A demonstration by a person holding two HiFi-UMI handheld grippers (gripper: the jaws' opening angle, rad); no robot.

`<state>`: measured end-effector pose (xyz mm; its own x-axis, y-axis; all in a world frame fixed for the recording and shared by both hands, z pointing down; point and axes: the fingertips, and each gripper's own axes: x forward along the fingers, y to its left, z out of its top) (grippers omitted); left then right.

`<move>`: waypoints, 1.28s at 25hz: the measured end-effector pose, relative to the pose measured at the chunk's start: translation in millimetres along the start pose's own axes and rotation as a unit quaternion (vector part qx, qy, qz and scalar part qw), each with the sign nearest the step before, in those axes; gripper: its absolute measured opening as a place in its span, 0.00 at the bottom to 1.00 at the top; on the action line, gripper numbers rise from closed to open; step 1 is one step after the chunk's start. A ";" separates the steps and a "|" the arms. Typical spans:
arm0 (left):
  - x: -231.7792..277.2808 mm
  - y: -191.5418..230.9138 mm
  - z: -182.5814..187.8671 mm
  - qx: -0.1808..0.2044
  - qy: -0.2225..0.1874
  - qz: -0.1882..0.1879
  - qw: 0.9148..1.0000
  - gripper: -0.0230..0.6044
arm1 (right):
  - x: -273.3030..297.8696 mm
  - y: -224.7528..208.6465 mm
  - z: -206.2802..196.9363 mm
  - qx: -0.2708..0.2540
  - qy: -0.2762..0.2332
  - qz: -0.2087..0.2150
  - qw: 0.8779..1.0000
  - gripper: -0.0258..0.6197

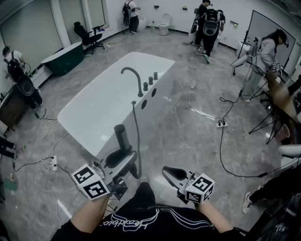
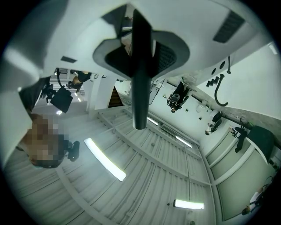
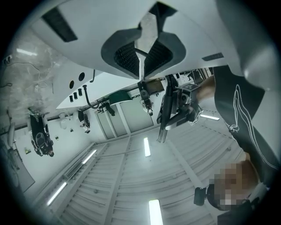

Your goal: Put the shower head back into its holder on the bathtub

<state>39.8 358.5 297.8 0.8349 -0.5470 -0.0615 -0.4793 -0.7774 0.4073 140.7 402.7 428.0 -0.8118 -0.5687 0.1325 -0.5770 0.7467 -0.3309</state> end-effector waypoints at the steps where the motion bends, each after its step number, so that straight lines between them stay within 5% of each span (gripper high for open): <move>1: 2.9 7.8 3.3 0.002 -0.002 0.000 1.000 0.25 | 6.2 -4.8 0.9 -0.002 0.000 0.000 1.000 0.07; 10: 36.3 115.5 46.2 0.003 -0.023 0.006 1.000 0.25 | 80.6 -65.5 13.3 0.004 0.018 -0.004 1.000 0.07; 22: 128.2 311.1 148.9 -0.036 -0.021 0.004 0.999 0.25 | 261.0 -205.2 43.7 0.033 0.069 0.002 0.997 0.14; 32: 150.6 356.4 172.8 -0.022 -0.040 -0.033 0.998 0.25 | 348.5 -222.0 -17.5 -0.008 0.128 0.057 0.990 0.30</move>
<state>-52.1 -54.6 276.2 0.8391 -0.5195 -0.1614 -0.4104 -0.7993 0.4389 -15.7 44.8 563.9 -0.8667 -0.3752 0.3287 -0.4797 0.8076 -0.3431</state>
